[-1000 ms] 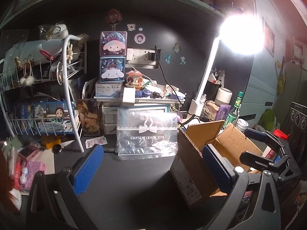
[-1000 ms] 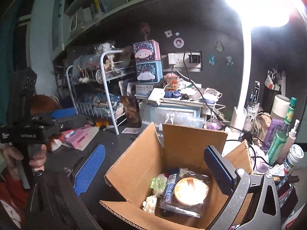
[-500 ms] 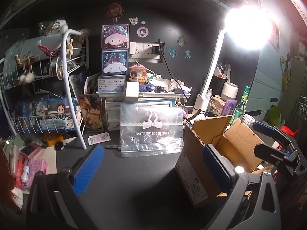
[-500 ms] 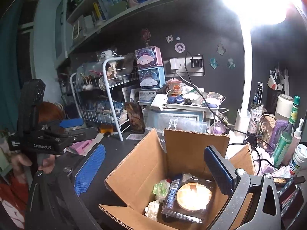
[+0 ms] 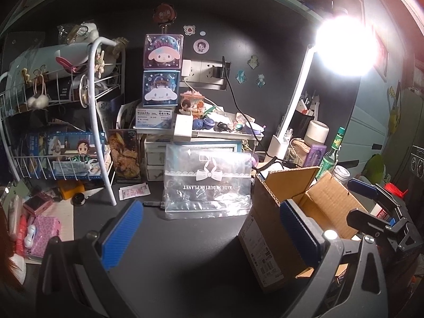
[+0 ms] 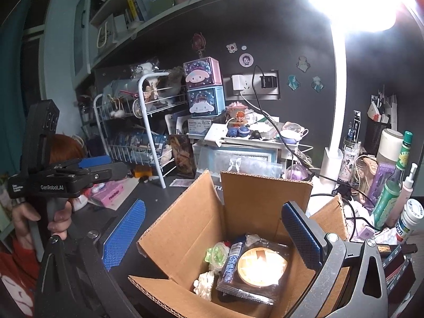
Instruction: Organize objects
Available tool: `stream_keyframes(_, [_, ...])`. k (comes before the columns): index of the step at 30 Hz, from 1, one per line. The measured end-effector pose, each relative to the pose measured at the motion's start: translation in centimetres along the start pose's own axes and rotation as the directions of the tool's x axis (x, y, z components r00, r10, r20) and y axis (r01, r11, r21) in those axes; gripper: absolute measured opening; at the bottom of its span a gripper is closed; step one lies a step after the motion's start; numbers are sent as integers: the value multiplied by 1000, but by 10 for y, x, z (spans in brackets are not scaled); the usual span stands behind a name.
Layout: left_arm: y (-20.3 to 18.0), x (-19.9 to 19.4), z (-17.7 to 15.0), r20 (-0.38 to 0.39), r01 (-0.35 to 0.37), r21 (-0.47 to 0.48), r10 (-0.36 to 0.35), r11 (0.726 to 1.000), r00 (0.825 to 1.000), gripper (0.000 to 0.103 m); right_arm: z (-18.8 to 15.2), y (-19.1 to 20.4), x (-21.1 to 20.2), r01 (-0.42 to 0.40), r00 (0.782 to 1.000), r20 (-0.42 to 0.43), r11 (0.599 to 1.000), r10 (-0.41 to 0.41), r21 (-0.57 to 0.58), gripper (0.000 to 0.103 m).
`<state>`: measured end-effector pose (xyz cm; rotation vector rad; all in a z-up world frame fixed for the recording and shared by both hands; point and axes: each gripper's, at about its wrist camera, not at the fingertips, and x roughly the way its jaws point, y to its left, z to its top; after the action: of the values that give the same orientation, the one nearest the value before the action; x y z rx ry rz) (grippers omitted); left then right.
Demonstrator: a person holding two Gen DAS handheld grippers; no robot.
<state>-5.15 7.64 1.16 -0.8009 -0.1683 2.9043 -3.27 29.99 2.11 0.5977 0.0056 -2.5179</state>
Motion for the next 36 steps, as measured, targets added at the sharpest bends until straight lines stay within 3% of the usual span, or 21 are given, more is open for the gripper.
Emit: stream_keyframes(36, [10, 10, -3, 0, -51, -7, 51, 999, 999, 102, 0, 4, 8, -3, 1000, -5, 1000, 3, 16, 103])
